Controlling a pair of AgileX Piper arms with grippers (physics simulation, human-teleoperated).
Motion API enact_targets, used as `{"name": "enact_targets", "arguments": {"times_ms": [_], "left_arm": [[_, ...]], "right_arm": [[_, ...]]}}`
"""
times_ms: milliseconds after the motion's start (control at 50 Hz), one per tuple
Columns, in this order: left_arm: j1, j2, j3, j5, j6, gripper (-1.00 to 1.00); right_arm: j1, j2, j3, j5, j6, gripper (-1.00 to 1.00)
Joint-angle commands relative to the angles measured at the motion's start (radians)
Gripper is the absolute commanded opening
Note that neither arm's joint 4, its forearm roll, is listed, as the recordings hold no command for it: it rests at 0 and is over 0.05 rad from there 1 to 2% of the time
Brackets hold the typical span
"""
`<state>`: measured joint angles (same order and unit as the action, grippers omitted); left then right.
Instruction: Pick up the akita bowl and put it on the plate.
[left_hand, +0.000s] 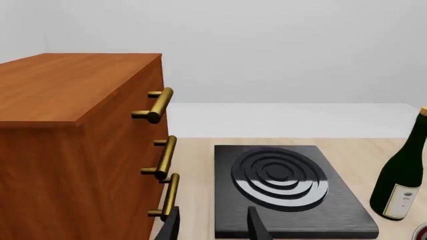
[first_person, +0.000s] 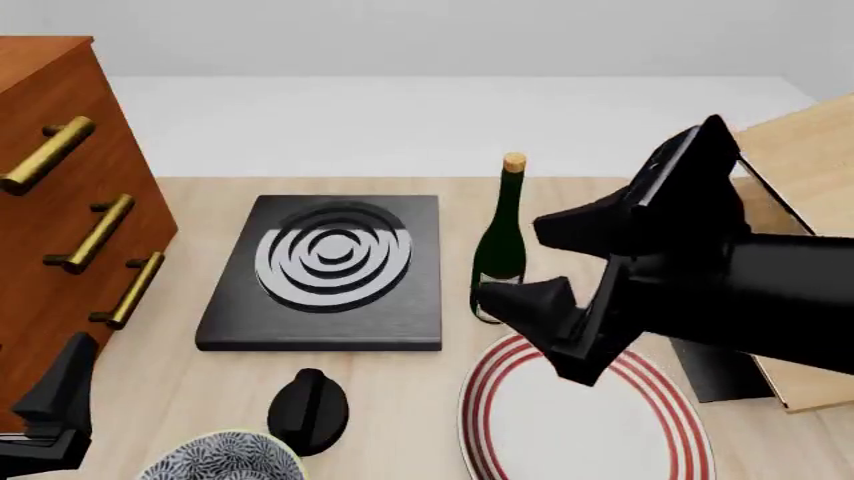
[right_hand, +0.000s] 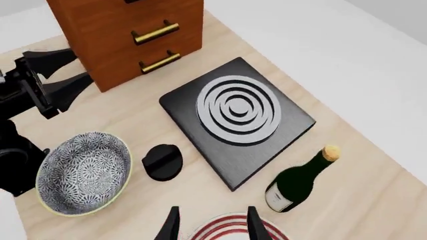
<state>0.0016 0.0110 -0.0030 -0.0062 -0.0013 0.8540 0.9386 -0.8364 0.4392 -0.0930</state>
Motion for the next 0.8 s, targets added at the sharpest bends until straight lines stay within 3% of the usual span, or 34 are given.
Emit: {"name": "enact_targets", "arguments": {"times_ms": [20,360,800], "left_arm": [[0.0,0.0,0.0,0.0,0.0,1.0],[0.0,-0.001,0.001,0.0,0.0,1.0],[0.0,-0.001,0.001,0.0,0.0,1.0]], "right_arm": [[0.062,0.126,-0.026,-0.051,0.026,1.0],[0.14,0.291,-0.057,-0.144,0.066,1.0],[0.236,0.442,-0.153,-0.17,0.114,1.0]]}}
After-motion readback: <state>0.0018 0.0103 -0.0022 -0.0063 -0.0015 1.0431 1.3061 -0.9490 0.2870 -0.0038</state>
